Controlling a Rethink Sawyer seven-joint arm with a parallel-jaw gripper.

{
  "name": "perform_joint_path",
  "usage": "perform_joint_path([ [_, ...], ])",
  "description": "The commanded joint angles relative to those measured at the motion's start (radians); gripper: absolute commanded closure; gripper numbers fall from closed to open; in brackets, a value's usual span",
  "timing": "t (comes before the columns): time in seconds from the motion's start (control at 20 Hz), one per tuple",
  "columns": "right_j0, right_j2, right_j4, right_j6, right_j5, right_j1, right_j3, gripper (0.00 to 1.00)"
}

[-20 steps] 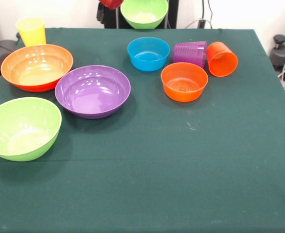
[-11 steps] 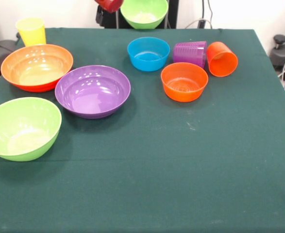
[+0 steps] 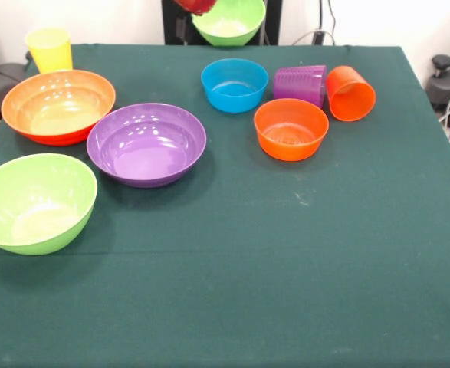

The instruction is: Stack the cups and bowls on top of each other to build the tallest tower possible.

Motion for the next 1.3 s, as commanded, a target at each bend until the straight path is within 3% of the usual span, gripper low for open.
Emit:
perform_joint_path([
  [0.05, 0.046, 0.217, 0.083, -0.06, 0.092, 0.003, -0.005, 1.0],
  [0.45, 0.041, 0.244, 0.124, -0.112, 0.118, -0.01, 0.016, 1.0],
  [0.8, -0.051, 0.262, 0.154, -0.179, 0.159, -0.042, 0.086, 1.0],
  [1.1, -0.222, 0.302, 0.171, -0.295, 0.234, -0.103, 0.185, 1.0],
  [1.3, -0.416, 0.37, 0.136, -0.4, 0.324, -0.168, 0.282, 1.0],
])
